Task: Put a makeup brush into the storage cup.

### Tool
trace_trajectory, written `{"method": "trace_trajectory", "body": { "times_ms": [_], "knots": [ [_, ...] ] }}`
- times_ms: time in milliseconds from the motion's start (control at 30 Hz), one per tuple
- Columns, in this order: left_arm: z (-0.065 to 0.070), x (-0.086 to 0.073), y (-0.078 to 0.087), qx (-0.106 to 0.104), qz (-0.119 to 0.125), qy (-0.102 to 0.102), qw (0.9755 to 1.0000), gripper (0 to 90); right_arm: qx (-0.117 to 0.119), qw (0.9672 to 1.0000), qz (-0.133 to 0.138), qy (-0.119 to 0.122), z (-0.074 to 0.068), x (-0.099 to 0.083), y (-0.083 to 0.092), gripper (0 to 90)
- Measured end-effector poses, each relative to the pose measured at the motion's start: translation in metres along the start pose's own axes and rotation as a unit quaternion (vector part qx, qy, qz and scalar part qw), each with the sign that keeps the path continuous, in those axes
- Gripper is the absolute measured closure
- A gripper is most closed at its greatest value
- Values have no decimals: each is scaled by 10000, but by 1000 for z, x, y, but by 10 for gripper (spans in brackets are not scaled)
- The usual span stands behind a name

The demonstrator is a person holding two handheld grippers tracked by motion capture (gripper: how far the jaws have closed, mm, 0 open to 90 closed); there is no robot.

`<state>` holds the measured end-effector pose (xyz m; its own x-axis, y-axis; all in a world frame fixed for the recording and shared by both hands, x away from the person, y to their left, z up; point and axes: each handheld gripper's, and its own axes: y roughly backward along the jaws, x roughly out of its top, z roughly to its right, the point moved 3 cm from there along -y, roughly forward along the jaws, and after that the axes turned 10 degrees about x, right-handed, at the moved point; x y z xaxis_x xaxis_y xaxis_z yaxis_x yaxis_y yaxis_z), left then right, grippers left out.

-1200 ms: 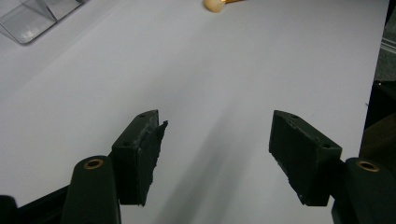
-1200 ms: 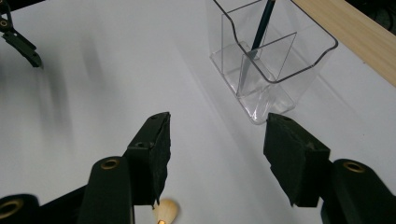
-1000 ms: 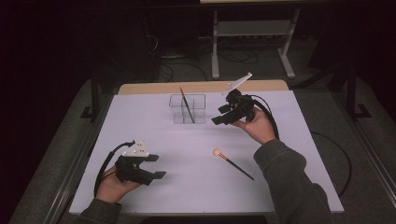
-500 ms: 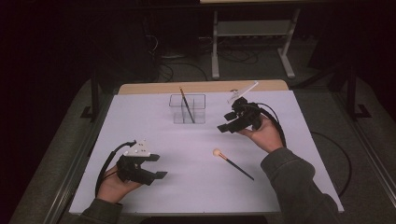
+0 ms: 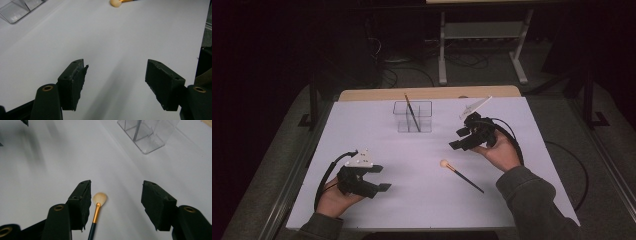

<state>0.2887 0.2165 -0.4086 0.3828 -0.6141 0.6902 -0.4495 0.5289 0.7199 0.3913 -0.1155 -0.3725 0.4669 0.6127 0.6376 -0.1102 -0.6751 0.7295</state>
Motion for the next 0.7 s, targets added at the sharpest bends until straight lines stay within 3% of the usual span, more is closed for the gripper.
{"method": "trace_trajectory", "body": {
  "times_ms": [200, 367, 700],
  "knots": [
    [-1, 0, 2, 41, 15, -61, 10000, 312, 21, 10000, -53, -62, -3, -5, -2, 401],
    [-1, -1, 2, 54, 71, 49, 9999, 309, 24, 9999, -76, -74, -5, -10, -5, 405],
    [-2, -2, 2, 78, 38, 4, 10000, 307, 88, 9997, -227, -64, -10, -23, -16, 411]
  ]
}}
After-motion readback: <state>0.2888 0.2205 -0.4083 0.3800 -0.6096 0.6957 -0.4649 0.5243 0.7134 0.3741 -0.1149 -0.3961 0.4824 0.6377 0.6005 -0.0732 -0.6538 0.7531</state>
